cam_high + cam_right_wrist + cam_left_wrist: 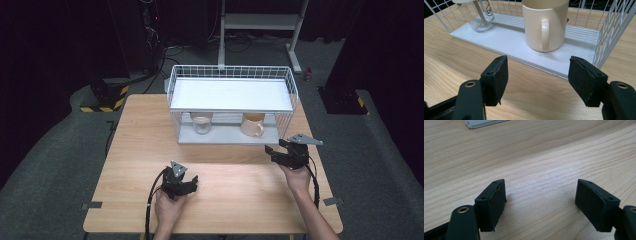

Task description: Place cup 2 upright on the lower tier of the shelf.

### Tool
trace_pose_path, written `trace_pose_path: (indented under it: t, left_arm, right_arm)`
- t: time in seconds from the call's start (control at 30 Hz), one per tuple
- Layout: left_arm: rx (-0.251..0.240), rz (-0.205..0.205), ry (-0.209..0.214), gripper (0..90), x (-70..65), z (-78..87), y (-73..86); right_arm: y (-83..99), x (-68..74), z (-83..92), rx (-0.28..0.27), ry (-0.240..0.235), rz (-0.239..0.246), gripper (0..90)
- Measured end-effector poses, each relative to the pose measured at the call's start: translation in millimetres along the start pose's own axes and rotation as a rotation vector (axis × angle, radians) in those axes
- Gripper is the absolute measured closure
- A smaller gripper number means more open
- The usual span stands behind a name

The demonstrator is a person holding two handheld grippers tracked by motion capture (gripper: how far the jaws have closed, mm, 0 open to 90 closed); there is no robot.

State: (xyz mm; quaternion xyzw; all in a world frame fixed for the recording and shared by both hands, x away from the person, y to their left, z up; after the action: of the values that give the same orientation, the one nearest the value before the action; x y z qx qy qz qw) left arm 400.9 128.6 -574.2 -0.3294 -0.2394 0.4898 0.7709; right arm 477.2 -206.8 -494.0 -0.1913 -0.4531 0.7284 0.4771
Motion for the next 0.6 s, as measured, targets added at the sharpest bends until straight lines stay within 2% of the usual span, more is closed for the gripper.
trace_pose_path:
  t: [0.6]
  left_arm:
    - [0.000,0.000,0.000,25.3,0.0,0.0,0.0]
  right_arm:
    - [20.0,4.3,22.6,-0.010,-0.023,-0.003,32.9]
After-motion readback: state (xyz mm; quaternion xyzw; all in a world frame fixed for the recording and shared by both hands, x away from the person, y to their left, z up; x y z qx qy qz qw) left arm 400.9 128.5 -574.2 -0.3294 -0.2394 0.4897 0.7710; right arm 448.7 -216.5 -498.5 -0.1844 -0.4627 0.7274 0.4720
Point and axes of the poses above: each handheld gripper's, and its own axes: z roughly backward along the jaws, y roughly out of its underside, x roughly to its left, the point moved 7 cm from there along -z, roughly forward along the jaws, and after that the axes turned 3 degrees about -z, right-handed, at the moved point
